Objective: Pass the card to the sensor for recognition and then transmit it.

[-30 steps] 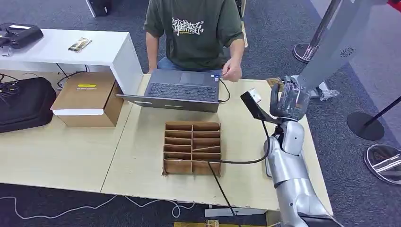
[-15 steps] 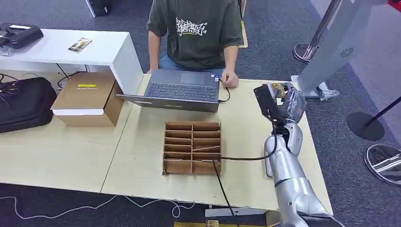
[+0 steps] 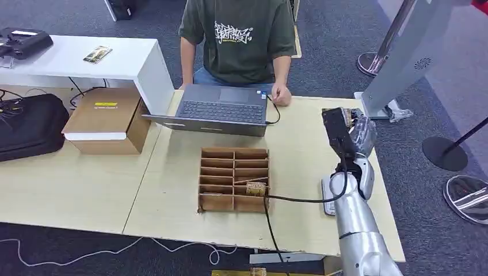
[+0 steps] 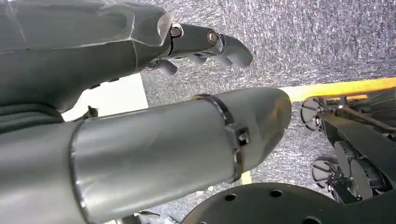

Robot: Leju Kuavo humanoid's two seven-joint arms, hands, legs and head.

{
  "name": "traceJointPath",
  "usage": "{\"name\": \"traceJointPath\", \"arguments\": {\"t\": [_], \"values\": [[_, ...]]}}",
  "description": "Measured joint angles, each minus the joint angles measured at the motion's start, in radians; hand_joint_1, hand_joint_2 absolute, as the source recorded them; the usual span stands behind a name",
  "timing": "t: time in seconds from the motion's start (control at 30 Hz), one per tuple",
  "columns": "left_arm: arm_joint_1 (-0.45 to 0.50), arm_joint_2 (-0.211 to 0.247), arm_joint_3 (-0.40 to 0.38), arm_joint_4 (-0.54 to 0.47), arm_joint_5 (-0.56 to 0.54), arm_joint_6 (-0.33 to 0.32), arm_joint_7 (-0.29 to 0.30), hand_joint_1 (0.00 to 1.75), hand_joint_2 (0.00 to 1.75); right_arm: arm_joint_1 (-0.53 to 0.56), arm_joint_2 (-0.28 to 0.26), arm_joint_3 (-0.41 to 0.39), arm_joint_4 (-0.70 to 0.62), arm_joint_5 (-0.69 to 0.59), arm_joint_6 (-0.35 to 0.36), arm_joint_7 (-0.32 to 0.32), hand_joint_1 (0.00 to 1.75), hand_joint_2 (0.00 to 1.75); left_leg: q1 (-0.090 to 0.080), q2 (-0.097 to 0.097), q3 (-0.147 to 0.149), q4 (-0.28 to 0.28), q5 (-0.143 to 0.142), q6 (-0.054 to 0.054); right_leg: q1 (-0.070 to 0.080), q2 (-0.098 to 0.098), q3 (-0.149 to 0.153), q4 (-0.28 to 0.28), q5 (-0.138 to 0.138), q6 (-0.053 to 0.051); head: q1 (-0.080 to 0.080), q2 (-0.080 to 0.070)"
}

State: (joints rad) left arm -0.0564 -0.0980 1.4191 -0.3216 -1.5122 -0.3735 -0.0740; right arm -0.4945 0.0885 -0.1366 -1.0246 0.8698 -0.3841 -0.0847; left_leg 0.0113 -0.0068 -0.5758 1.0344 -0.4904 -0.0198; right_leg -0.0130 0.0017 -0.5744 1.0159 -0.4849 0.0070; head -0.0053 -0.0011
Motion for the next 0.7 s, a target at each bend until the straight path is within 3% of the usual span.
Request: {"name": "traceJointPath", "arguments": {"t": [0.7], "values": [[-0.001,0.0,0.0,0.0,-0.002,0.003,0.002,0.0,0.0,0.05,-0.019,0.0,-0.045,-0.018,0.048,0.072,1.75,1.75,0.0,0.0,0.0,0.0,0.0,0.0,0.0,0.0,0.0,0.0,0.0,0.0,0.0,0.0]]}}
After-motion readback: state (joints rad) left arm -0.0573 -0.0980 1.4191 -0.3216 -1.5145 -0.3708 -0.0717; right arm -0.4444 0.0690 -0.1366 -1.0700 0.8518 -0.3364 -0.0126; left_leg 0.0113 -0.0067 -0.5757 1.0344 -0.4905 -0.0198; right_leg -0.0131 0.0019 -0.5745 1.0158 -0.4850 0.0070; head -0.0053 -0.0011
